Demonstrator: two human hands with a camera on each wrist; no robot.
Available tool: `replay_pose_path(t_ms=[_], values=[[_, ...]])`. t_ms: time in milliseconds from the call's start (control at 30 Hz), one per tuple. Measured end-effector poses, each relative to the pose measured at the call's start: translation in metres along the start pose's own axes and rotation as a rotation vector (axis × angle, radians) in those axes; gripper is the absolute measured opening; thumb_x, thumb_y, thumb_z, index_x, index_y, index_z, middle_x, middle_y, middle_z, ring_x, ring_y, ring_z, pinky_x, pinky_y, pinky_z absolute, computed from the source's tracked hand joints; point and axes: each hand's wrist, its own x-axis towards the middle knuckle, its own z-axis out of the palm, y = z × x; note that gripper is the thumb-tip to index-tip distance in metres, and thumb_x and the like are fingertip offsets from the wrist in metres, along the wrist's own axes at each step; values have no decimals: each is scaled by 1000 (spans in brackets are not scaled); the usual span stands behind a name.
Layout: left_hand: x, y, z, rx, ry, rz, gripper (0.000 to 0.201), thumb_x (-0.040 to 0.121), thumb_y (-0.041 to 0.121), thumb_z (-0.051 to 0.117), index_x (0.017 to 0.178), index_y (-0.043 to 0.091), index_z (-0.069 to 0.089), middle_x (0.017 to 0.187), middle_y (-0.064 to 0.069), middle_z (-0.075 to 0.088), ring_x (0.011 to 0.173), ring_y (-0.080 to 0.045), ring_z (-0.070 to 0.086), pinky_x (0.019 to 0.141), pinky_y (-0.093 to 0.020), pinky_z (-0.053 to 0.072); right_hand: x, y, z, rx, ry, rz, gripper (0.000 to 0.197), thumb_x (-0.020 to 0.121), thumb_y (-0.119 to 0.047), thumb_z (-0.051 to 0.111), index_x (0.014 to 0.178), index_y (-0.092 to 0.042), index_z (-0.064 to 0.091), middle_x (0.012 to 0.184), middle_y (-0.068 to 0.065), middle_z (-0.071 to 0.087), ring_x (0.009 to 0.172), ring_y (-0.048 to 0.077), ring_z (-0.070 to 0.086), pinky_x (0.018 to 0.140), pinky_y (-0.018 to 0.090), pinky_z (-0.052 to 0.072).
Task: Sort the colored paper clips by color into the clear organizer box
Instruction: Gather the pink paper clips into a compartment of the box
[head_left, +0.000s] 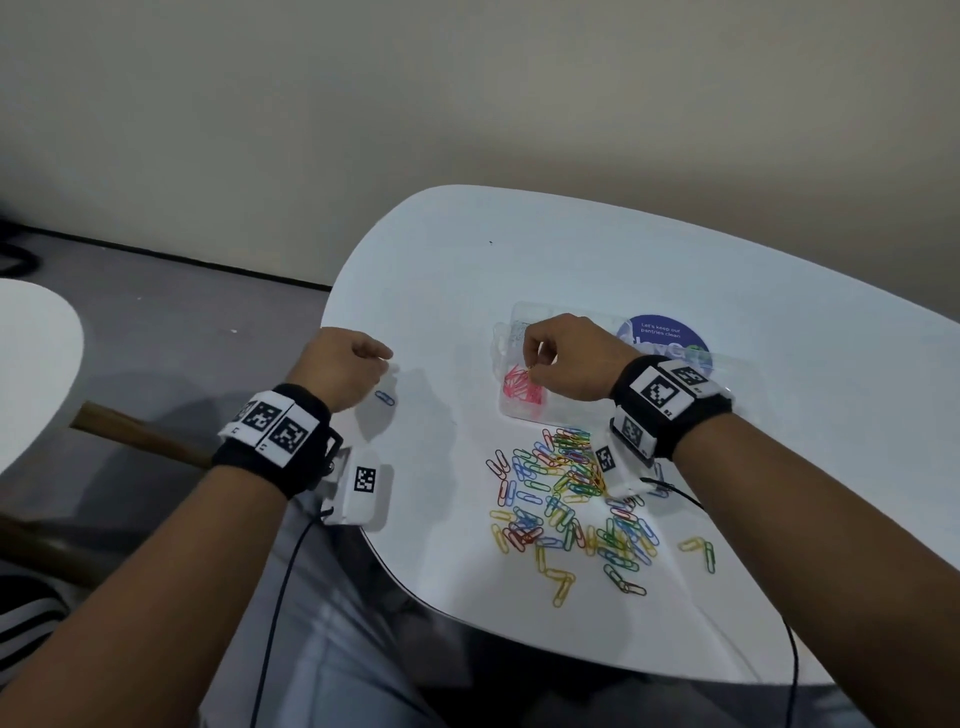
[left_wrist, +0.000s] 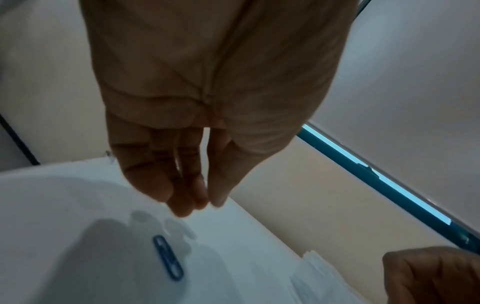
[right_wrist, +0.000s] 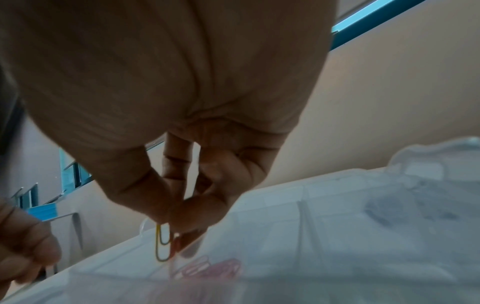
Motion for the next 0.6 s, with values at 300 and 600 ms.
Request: replay_pose_path(t_ms=[300, 600], values=[[-14, 12, 23, 455, -109, 60, 7, 79, 8, 74, 84, 11, 78, 84, -1, 69, 85, -16, 62, 73, -25, 48, -8, 11, -9, 353, 150, 44, 4, 83, -2, 64, 81, 0, 65, 86, 12, 73, 55, 6, 59, 51, 17, 48], [-21, 11, 30, 624, -98, 142, 13, 83, 19, 60, 79, 13, 71, 84, -5, 70, 85, -28, 66, 75, -34, 55, -41, 34, -16, 571, 349, 153, 13, 82, 6, 60, 74, -4, 63, 75, 8, 74, 51, 11, 55, 57, 28, 44]])
